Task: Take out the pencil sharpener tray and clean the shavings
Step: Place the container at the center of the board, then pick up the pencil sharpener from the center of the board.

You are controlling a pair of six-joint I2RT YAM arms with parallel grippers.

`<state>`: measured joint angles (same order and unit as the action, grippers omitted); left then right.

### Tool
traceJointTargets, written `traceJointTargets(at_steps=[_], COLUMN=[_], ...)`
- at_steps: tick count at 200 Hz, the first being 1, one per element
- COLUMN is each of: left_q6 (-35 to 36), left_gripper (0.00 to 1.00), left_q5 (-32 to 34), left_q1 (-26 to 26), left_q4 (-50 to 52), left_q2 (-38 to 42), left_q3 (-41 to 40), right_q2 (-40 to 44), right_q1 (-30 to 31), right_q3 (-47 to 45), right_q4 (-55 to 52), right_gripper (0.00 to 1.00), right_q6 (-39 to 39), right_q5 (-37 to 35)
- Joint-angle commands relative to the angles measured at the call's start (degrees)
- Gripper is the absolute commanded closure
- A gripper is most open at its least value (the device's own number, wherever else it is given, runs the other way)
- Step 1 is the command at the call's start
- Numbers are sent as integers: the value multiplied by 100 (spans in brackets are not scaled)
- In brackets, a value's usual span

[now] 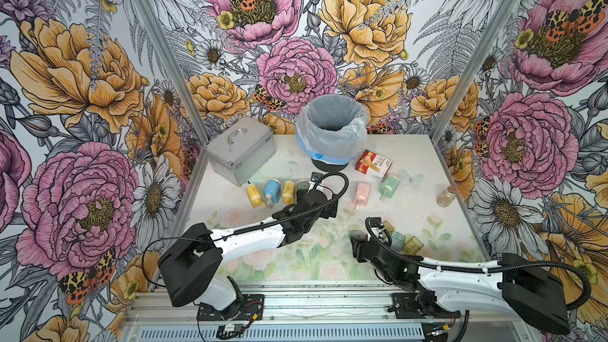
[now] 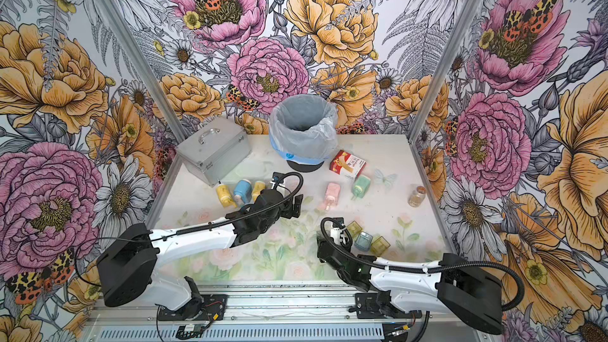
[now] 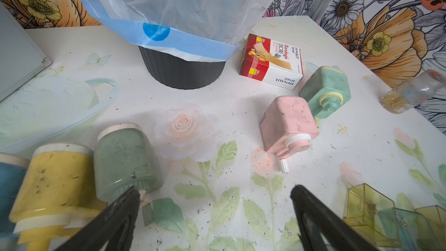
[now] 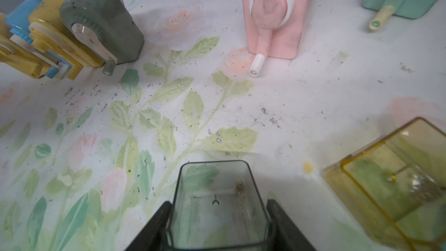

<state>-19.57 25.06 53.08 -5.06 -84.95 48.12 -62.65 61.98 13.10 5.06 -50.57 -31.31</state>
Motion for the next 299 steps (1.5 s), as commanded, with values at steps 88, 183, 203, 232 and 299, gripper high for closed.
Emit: traceJointTargets(at_steps=[88, 183, 203, 232, 299], left_q6=[141, 338, 337, 184, 76], left_gripper=[1, 1, 1, 1, 1], left_q5=[-344, -500, -554, -639, -797], left_q1=[70, 118, 115, 132, 198], left_q4=[-893, -2088, -2263, -2411, -2539], left_q2=[-347, -1026, -1191, -1390, -1856], left_q3=[-86, -68, -20, 49, 344], right_q2=[884, 2186, 2271, 2619, 3667], right_q1=[55, -323, -451, -795, -1617], right_q3=[193, 277, 330, 375, 689], right_q4=[-608, -1469, -1583, -1937, -2855], right_gripper=[15, 9, 9, 9, 11], right_q6=[23, 275, 266, 67, -24], right_q5=[-333, -210, -160, -71, 287])
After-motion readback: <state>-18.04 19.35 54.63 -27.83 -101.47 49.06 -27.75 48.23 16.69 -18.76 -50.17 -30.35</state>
